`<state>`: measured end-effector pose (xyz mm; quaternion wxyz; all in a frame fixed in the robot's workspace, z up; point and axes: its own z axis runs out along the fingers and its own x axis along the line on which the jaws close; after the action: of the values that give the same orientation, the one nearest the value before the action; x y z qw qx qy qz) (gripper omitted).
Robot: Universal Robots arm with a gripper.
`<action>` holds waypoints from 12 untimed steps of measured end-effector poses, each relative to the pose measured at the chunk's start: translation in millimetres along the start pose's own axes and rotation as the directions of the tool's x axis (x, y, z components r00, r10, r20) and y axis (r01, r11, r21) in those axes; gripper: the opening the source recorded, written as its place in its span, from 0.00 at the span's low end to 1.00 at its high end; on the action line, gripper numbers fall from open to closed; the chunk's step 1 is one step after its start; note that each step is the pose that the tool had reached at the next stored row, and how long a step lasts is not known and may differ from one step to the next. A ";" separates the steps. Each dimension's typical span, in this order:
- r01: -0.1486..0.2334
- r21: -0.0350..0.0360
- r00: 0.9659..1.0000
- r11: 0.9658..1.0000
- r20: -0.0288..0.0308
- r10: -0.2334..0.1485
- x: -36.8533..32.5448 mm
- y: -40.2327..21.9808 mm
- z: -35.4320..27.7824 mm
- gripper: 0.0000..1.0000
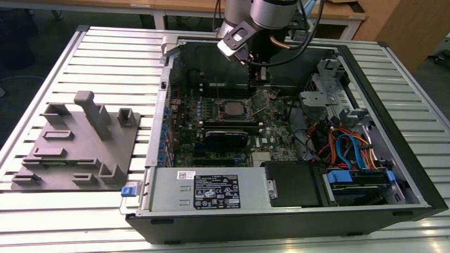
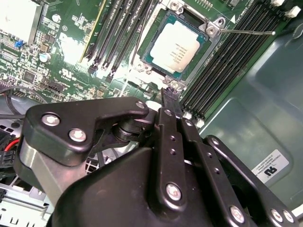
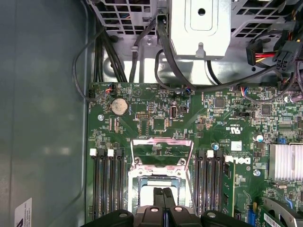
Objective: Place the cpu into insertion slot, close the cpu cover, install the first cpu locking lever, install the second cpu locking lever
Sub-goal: 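Close the cpu cover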
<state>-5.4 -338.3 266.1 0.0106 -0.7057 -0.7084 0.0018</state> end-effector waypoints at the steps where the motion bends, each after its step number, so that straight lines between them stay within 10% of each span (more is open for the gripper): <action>1: 0.000 0.000 1.000 1.000 0.000 0.000 0.0 0.3 0.0 0.10; 12: 0.000 0.000 1.000 1.000 0.000 0.000 0.0 7.2 -0.1 0.10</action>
<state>1.7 -338.3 266.1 0.0107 -0.7058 -0.7084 0.0018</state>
